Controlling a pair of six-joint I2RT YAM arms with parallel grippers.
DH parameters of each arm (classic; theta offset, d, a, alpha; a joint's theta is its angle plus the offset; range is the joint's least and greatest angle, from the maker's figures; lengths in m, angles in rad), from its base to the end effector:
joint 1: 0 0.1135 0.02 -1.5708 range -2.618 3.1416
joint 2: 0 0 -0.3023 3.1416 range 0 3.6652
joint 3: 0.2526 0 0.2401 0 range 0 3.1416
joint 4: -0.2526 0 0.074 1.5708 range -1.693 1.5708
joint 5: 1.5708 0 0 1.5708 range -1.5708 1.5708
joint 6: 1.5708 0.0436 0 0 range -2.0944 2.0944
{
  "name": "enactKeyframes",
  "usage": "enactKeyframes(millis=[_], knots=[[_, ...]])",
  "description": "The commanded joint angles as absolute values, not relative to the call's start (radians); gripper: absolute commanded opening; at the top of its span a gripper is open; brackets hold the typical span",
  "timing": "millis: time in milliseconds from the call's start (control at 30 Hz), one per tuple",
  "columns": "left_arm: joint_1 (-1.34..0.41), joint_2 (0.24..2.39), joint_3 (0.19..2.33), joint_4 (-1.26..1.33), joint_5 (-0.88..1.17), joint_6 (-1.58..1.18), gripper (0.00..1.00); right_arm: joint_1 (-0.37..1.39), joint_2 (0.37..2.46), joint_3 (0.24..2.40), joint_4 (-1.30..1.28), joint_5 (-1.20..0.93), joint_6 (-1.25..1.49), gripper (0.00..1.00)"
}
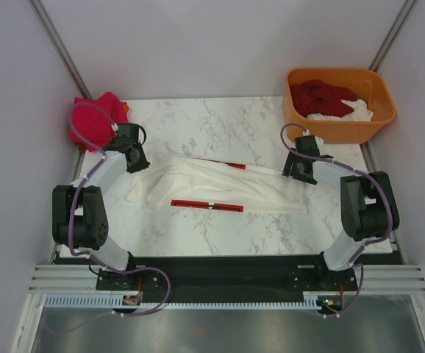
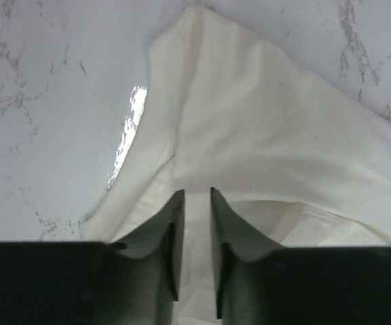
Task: Fold and stack the t-shirts
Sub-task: Fold the tshirt
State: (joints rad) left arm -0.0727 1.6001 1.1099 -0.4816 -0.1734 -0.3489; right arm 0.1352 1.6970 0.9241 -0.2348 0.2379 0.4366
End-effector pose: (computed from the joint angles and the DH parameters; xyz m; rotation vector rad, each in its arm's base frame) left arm 0.3278 -0.0163 0.2626 -0.4140 2.4875 0.0514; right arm 0.3269 0.0341 0.1956 0.4674 2.4940 -0.0839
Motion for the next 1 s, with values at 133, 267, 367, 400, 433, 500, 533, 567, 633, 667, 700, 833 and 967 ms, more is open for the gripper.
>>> enactKeyframes(millis=[133, 267, 367, 400, 433, 500, 533, 567, 633, 667, 700, 833, 967], knots=[[-0.058, 1.568, 0.979, -0.393, -0.164, -0.449, 0.61, 0.132, 1.732, 0.902, -0.299, 0.192, 0.423, 0.79], [-0.058, 1.572, 0.963, -0.384, -0.170, -0.465, 0.60, 0.130, 1.738, 0.902, -0.293, 0.186, 0.423, 0.79], [-0.058, 1.583, 0.954, -0.356, -0.146, -0.472, 0.56, 0.132, 1.743, 0.902, -0.290, 0.183, 0.422, 0.79], [-0.058, 1.588, 0.950, -0.344, -0.138, -0.474, 0.54, 0.130, 1.744, 0.902, -0.290, 0.183, 0.420, 0.78], [-0.058, 1.598, 0.948, -0.336, -0.134, -0.476, 0.53, 0.130, 1.744, 0.900, -0.288, 0.183, 0.422, 0.78], [-0.058, 1.612, 0.946, -0.328, -0.132, -0.480, 0.49, 0.130, 1.746, 0.897, -0.287, 0.184, 0.419, 0.78], [-0.058, 1.632, 0.946, -0.322, -0.132, -0.483, 0.48, 0.130, 1.746, 0.899, -0.287, 0.183, 0.419, 0.78], [-0.058, 1.638, 0.945, -0.319, -0.133, -0.485, 0.47, 0.132, 1.747, 0.899, -0.285, 0.183, 0.420, 0.78], [-0.058, 1.658, 0.943, -0.313, -0.136, -0.491, 0.47, 0.132, 1.750, 0.897, -0.285, 0.183, 0.417, 0.78], [-0.058, 1.661, 0.940, -0.308, -0.137, -0.492, 0.46, 0.130, 1.750, 0.897, -0.285, 0.184, 0.419, 0.78], [-0.058, 1.669, 0.937, -0.304, -0.137, -0.494, 0.45, 0.130, 1.750, 0.897, -0.284, 0.183, 0.417, 0.78], [-0.055, 1.684, 0.945, -0.299, -0.140, -0.499, 0.40, 0.130, 1.753, 0.891, -0.278, 0.184, 0.416, 0.78], [-0.054, 1.675, 0.956, -0.299, -0.143, -0.495, 0.19, 0.130, 1.752, 0.887, -0.276, 0.183, 0.414, 0.77]])
